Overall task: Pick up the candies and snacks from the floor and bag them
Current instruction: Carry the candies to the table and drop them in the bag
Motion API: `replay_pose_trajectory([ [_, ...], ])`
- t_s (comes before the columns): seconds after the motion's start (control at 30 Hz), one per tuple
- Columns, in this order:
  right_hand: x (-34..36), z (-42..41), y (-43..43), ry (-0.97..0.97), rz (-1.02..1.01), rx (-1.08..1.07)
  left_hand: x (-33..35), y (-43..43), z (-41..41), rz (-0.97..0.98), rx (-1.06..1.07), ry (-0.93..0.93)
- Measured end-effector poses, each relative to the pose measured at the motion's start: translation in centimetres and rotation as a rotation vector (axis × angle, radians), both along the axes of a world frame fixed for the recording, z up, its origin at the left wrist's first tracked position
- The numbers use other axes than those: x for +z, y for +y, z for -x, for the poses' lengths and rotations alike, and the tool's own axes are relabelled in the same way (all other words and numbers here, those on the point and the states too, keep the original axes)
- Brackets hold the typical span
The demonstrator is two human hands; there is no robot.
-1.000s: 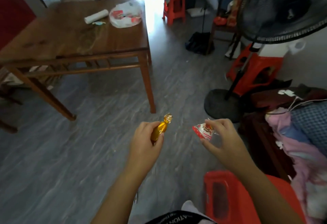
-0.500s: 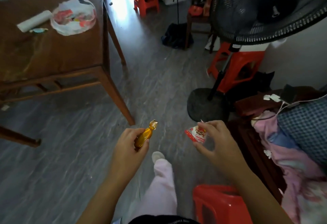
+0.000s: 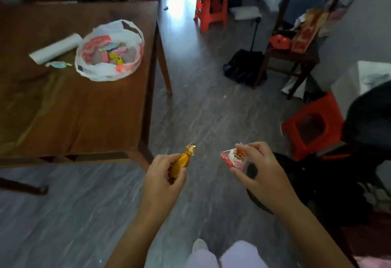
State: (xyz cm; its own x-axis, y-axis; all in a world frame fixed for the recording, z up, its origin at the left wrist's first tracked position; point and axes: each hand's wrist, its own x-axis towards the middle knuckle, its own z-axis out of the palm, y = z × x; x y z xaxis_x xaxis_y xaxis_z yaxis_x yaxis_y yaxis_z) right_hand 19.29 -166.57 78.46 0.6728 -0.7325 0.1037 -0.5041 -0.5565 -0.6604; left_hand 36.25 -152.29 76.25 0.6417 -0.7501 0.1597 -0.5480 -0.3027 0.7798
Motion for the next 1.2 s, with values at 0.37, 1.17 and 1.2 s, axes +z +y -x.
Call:
replay_pose_trajectory([
  [0.37, -1.6, -17.9, -17.8, -0.095, -0.062, 0.197, 0.6, -14.4, -12.6, -0.051, 0.189, -0.008],
  [1.17, -1.5, -54.9, -35.9, 0.018, 0.002, 0.772, -0.7, -29.0, -42.6, -0.182, 0.773, 0.106],
  [1.2, -1.4, -56.3, -36.0, 0.025, 0.008, 0.804, -1.1, -29.1, -43.8, -0.205, 0.763, 0.088],
])
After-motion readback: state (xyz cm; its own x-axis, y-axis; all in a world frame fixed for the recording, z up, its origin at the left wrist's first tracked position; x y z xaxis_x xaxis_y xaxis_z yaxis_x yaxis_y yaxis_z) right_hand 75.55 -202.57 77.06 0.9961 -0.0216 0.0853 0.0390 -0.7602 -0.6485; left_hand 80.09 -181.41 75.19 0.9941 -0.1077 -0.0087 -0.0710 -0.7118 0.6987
